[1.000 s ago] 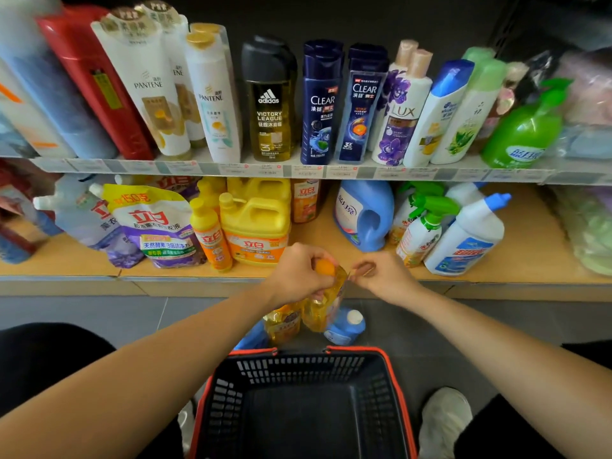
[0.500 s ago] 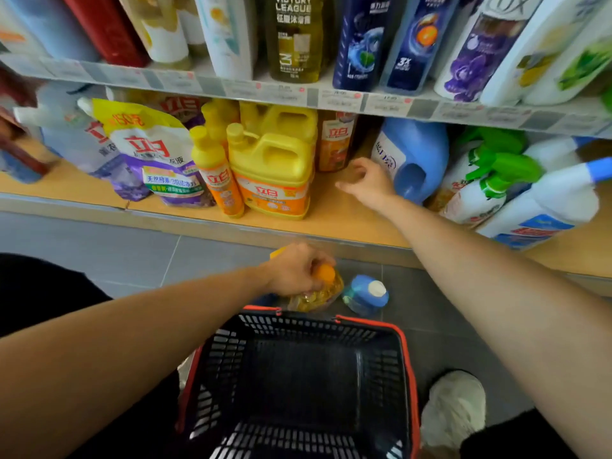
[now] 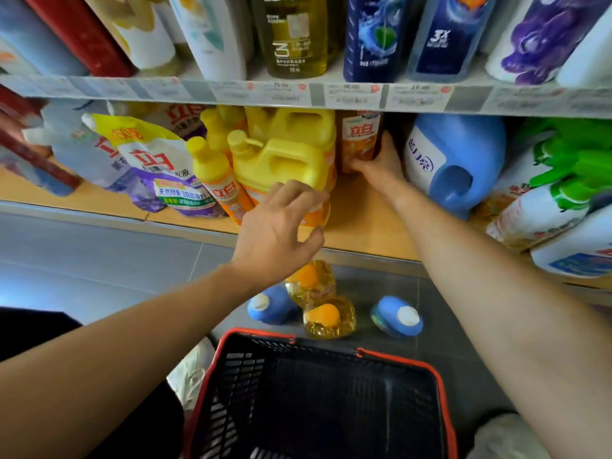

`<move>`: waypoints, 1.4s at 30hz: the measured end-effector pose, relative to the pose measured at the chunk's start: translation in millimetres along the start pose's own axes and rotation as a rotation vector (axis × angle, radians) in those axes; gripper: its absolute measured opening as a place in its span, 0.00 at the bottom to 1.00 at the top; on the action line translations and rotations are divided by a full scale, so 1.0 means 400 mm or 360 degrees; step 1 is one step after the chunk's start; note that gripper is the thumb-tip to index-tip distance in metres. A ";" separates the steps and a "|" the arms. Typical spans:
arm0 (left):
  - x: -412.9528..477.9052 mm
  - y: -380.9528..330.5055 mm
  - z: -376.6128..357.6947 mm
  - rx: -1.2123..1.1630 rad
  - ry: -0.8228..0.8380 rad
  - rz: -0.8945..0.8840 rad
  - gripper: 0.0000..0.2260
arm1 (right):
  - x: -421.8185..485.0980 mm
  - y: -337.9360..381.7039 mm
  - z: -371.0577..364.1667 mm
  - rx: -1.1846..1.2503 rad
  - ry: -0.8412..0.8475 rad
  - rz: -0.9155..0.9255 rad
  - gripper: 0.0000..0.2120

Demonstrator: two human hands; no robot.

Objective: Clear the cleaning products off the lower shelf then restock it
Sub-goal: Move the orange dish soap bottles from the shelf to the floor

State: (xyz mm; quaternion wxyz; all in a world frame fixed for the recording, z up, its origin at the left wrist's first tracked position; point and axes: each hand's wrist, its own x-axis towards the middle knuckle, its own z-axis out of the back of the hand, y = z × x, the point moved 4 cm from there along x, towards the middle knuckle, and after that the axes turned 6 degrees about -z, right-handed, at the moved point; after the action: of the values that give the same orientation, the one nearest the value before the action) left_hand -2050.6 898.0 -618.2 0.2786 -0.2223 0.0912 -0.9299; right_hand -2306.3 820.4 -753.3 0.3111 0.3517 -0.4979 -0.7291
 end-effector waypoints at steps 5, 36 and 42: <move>0.029 0.045 0.011 0.0397 -0.0003 -0.0077 0.34 | -0.029 -0.015 -0.013 0.0217 -0.0089 0.0051 0.45; 0.035 0.045 0.027 0.0058 0.0156 0.0120 0.38 | -0.362 0.054 0.108 -0.0250 -0.0110 0.0303 0.35; 0.026 0.010 0.042 -0.0199 0.0235 0.0203 0.37 | -0.451 0.127 0.151 -0.0541 0.0048 0.0373 0.34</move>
State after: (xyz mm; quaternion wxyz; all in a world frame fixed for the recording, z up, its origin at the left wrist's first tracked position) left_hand -2048.7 888.3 -600.9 0.3152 -0.1639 0.1833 -0.9166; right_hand -2250.0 980.3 -653.2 0.4562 0.2447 -0.4006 -0.7560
